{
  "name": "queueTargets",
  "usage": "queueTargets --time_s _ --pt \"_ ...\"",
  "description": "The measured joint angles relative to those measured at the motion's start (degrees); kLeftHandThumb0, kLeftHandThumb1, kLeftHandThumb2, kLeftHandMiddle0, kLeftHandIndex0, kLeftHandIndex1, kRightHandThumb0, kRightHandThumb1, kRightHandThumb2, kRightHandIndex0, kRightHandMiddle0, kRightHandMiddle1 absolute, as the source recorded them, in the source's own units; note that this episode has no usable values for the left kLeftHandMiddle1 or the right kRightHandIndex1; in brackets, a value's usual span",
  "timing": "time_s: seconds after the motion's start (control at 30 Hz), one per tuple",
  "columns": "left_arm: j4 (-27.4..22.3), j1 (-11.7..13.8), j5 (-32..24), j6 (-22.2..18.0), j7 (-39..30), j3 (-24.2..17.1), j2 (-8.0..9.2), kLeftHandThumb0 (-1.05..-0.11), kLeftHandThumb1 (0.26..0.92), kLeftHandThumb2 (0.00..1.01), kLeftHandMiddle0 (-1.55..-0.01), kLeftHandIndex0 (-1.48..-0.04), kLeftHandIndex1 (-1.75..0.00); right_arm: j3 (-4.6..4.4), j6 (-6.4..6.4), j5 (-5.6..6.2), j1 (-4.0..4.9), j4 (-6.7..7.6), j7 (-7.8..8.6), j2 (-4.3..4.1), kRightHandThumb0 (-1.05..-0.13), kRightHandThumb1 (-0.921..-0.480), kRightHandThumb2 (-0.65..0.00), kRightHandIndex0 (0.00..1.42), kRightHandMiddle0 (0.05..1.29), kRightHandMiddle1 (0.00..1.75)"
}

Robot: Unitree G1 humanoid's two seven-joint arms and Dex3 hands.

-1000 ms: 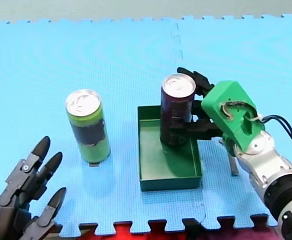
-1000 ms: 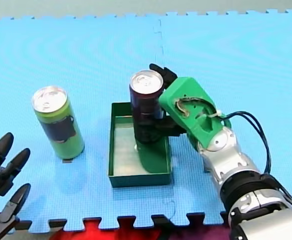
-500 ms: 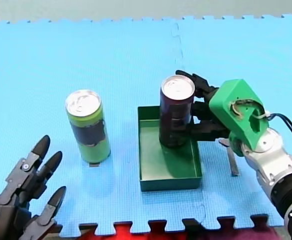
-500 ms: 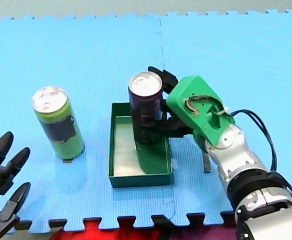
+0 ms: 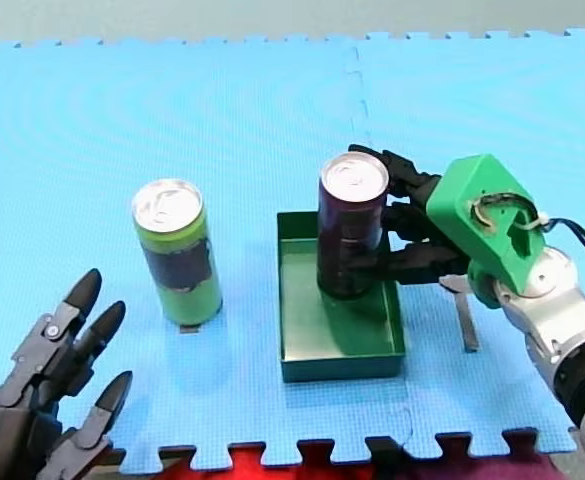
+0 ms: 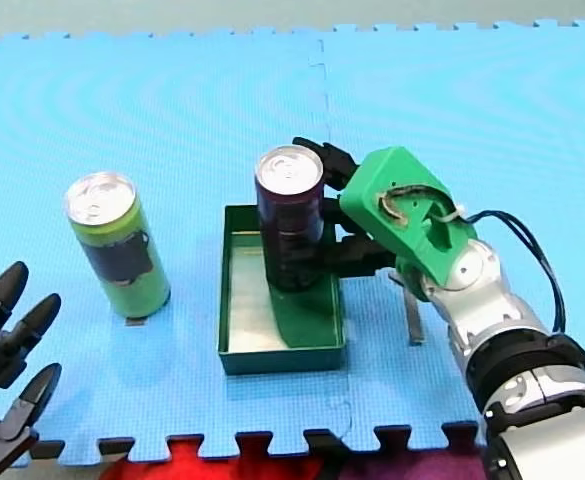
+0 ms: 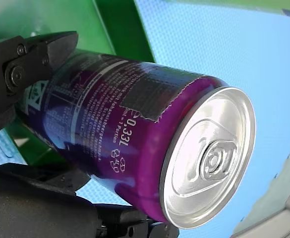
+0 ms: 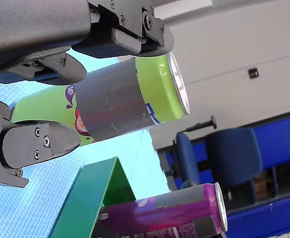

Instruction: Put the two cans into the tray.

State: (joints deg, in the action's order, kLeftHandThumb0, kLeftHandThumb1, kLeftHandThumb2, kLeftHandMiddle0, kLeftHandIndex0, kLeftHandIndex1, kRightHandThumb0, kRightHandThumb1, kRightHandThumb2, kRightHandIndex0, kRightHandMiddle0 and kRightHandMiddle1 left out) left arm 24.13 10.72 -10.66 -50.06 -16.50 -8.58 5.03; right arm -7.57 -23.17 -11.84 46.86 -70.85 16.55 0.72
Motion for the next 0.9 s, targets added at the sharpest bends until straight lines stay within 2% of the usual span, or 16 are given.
queueTargets --time_s 0.17,0.37,0.57,0.67,0.73,0.83,0.9 --pt "0.13 -0.08 -0.80 -0.02 -0.83 0.00 0.30 -1.048 0.921 0.48 -0.40 -0.30 0.00 0.40 0.03 0.48 -0.05 -0.02 0.83 -0.07 -1.048 -0.725 0.000 0.26 0.10 0.00" --pt "0.13 -0.06 -0.89 -0.02 -1.04 0.00 0.40 -1.048 0.921 0.49 -0.40 -0.30 0.00 0.92 -0.01 0.79 -0.11 -0.22 1.10 -0.08 -1.048 -0.722 0.000 0.25 0.10 0.00" --pt "0.20 -0.07 -0.81 -0.02 -0.97 0.00 0.39 -1.048 0.921 0.49 -0.40 -0.30 0.00 1.57 -0.66 1.38 -0.41 -0.40 1.38 -0.29 -1.044 -0.720 0.000 0.26 0.10 0.00" --pt "0.27 -0.07 -0.77 -0.02 -0.98 0.00 0.39 -1.048 0.921 0.50 -0.40 -0.30 0.00 2.48 -0.70 2.26 -0.44 -0.41 1.85 -0.43 -1.032 -0.716 0.000 0.26 0.11 0.00" --pt "0.44 -0.09 -0.77 -0.03 -1.01 0.00 0.39 -1.048 0.921 0.50 -0.40 -0.30 0.00 3.50 -0.68 3.41 -0.26 -0.30 2.18 -0.69 -1.018 -0.711 0.000 0.27 0.11 0.00" --pt "0.83 -0.22 -0.77 -0.12 -1.11 0.00 0.39 -1.048 0.921 0.50 -0.40 -0.30 0.00 5.25 -0.66 5.36 0.76 0.14 2.79 -1.44 -0.999 -0.705 0.000 0.28 0.11 0.00" --pt "1.06 -0.33 -0.78 -0.26 -1.16 0.00 0.40 -1.048 0.921 0.50 -0.40 -0.30 0.00 6.00 -0.64 6.16 1.23 0.32 3.12 -1.91 -0.989 -0.703 0.000 0.28 0.12 0.00"
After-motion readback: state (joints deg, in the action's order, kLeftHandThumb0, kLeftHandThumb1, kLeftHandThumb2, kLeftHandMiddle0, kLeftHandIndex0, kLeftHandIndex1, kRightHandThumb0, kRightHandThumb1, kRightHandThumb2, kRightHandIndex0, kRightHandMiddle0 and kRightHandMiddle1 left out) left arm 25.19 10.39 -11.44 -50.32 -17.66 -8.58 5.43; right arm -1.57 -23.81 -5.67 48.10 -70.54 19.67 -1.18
